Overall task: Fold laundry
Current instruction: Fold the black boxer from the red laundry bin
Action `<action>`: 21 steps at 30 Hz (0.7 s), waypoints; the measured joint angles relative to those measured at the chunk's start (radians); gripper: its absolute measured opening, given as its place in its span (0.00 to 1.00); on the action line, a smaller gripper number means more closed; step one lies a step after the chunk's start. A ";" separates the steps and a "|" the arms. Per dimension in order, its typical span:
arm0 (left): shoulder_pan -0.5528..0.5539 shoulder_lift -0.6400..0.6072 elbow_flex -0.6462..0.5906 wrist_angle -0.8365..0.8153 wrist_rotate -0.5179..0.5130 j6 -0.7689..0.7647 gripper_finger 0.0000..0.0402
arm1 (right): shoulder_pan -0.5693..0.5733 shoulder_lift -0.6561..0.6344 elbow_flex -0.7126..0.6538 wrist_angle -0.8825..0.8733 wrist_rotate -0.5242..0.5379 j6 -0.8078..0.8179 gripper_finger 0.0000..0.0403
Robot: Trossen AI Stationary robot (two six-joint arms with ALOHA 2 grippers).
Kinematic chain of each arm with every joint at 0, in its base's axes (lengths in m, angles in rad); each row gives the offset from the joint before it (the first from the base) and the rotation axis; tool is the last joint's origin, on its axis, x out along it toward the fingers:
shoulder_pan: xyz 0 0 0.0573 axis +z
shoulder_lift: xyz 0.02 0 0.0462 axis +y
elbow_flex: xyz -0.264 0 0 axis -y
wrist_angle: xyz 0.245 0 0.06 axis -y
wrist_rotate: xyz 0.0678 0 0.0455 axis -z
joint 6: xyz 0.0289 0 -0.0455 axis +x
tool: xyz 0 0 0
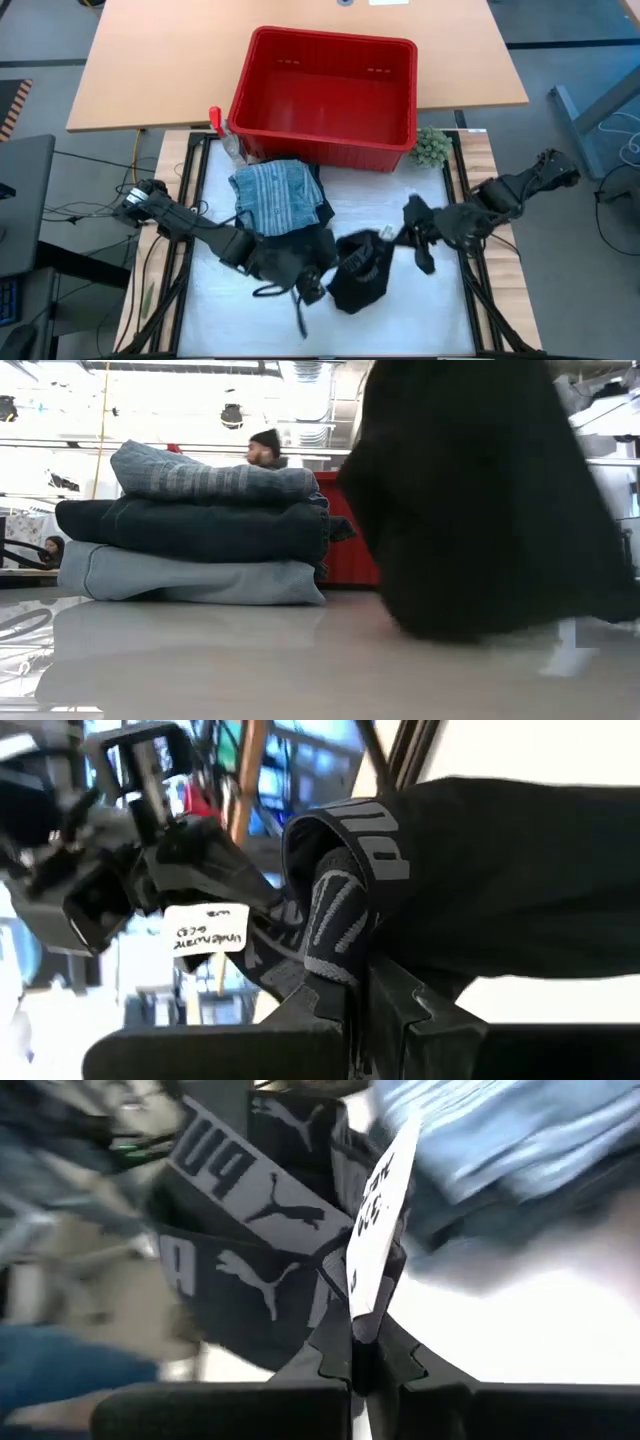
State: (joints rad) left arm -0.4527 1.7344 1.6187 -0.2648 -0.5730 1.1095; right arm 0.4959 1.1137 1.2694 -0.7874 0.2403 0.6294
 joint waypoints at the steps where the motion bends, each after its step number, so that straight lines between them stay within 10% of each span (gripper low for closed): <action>1: 0.018 0.000 0.017 -0.031 0.000 -0.010 0.00 | -0.022 -0.003 0.000 -0.013 0.023 -0.041 0.07; 13: 0.239 0.000 0.146 -0.376 0.046 -0.042 0.00 | -0.286 -0.179 -0.076 0.048 0.081 -0.520 0.07; 21: 0.044 0.090 0.146 -0.450 0.133 -0.430 0.00 | 0.109 -0.285 -0.548 0.619 0.157 -0.340 0.07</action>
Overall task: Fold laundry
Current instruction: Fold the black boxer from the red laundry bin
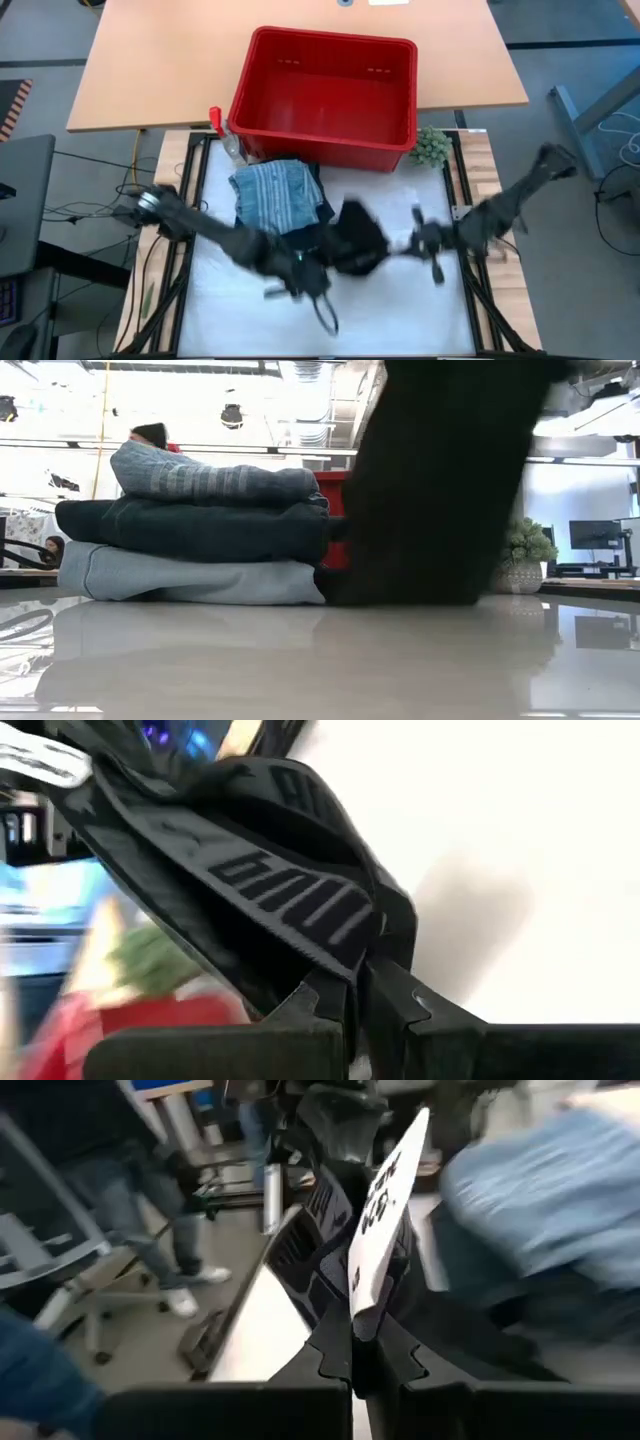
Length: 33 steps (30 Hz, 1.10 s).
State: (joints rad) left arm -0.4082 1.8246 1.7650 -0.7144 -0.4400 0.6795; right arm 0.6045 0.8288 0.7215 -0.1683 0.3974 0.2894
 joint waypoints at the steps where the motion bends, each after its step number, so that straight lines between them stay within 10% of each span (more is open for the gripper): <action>1: -0.029 0.027 0.002 0.018 0.007 -0.087 0.00 | 0.068 0.026 -0.050 0.083 0.050 0.028 0.07; 8: -0.180 0.220 -0.003 0.109 0.073 -0.468 0.00 | 0.396 0.454 -0.187 0.633 0.307 0.301 0.07; 16: -0.212 0.258 -0.003 0.133 0.135 -0.681 0.00 | 0.440 0.839 0.001 0.719 0.310 0.560 0.07; 33: 0.071 0.257 -0.003 0.003 0.313 -0.440 0.00 | 0.296 0.693 0.014 0.143 0.363 1.048 0.07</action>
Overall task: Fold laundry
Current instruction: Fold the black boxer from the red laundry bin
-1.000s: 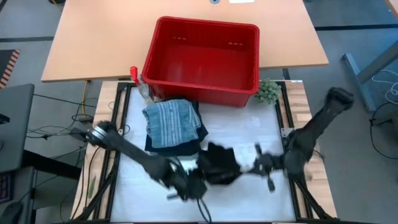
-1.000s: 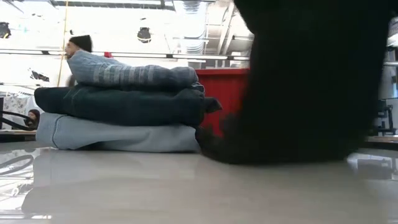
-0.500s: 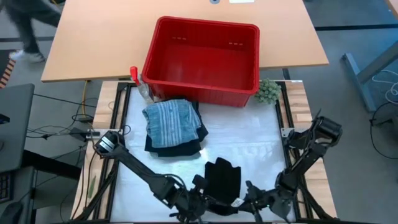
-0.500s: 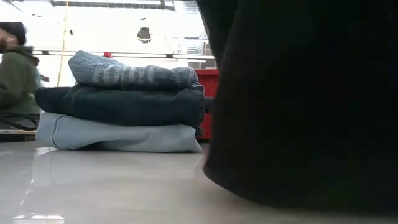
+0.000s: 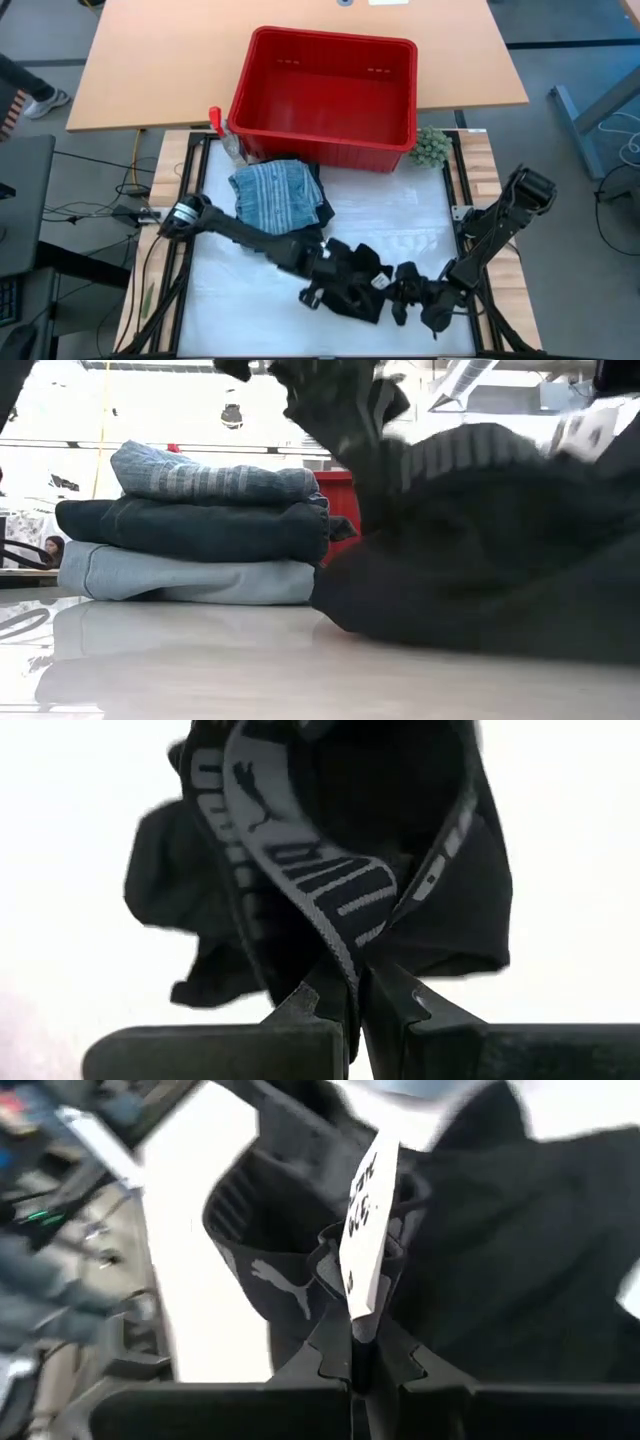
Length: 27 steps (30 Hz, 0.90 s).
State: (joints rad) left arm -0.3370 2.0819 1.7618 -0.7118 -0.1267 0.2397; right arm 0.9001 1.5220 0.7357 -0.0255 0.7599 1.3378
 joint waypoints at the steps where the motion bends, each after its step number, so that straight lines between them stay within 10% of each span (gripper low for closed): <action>1: 0.018 0.000 0.000 -0.012 0.025 0.010 0.00 | -0.007 -0.005 0.000 -0.043 -0.002 0.046 0.07; 10: 0.128 0.017 0.001 -0.037 0.067 0.007 0.02 | -0.026 -0.013 -0.042 -0.152 0.015 0.300 0.07; 27: 0.161 -0.142 0.001 -0.095 0.033 -0.137 0.38 | -0.023 -0.012 -0.043 -0.307 0.033 0.549 0.07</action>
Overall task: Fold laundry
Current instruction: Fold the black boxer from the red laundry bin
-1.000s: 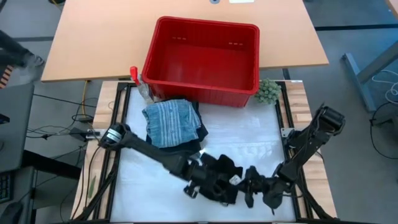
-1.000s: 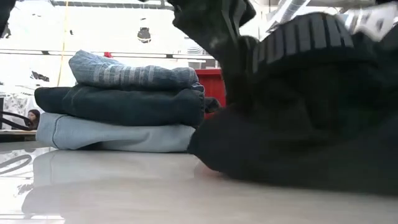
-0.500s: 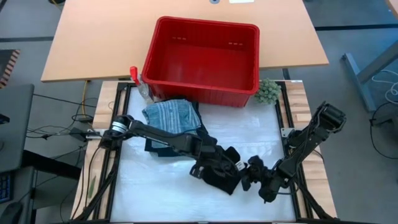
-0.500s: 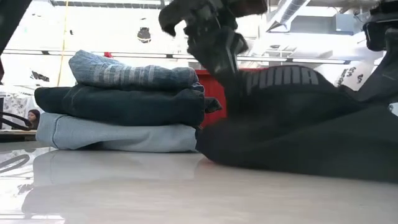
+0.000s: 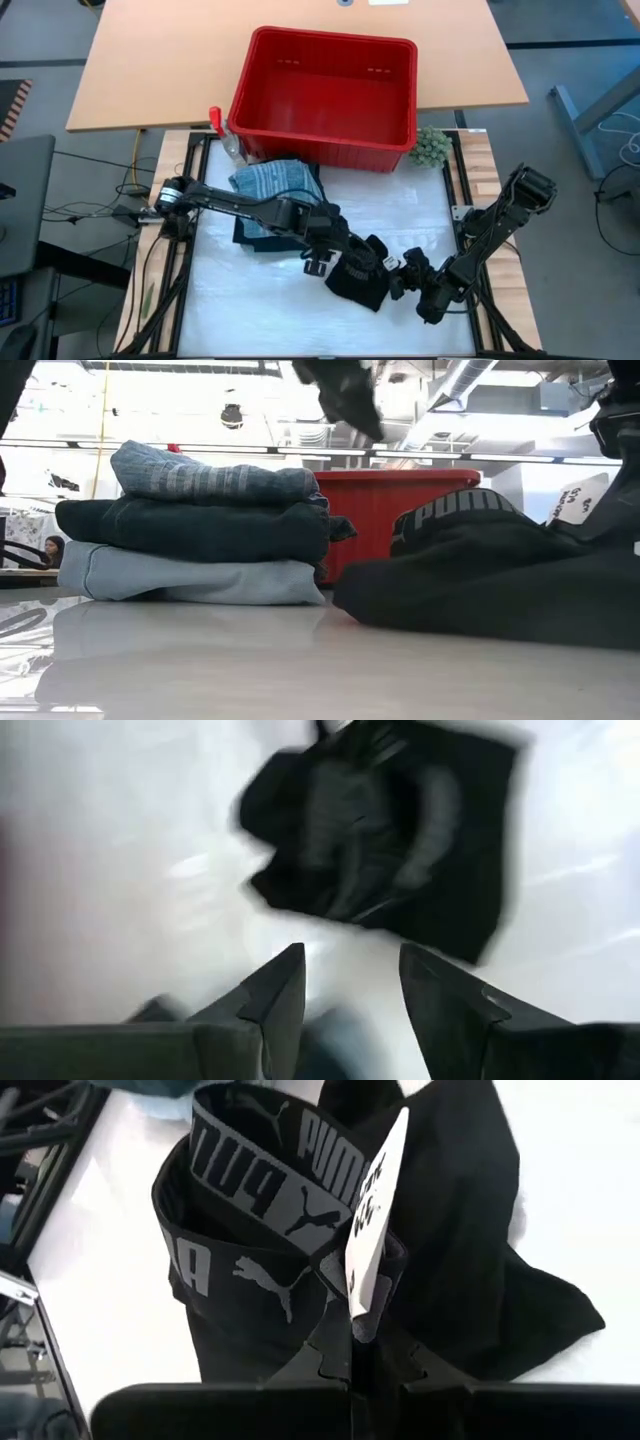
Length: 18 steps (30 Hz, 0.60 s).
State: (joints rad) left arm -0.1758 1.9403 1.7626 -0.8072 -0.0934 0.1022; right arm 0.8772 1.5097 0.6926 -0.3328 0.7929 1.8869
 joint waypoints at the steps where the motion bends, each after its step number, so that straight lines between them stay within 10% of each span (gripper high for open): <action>1: 0.003 -0.001 0.000 0.018 0.050 -0.022 0.38 | 0.000 0.000 0.000 -0.004 0.008 0.006 0.07; 5: -0.021 0.020 0.000 0.120 0.222 -0.052 0.37 | -0.001 0.000 0.000 -0.016 0.019 0.032 0.07; 18: -0.111 0.172 -0.002 0.170 0.234 -0.057 0.34 | 0.006 -0.093 0.000 -0.168 0.005 0.058 0.30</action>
State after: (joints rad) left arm -0.2867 2.1121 1.7603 -0.6367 0.1406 0.0453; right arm 0.8837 1.4170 0.6930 -0.5007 0.7978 1.9446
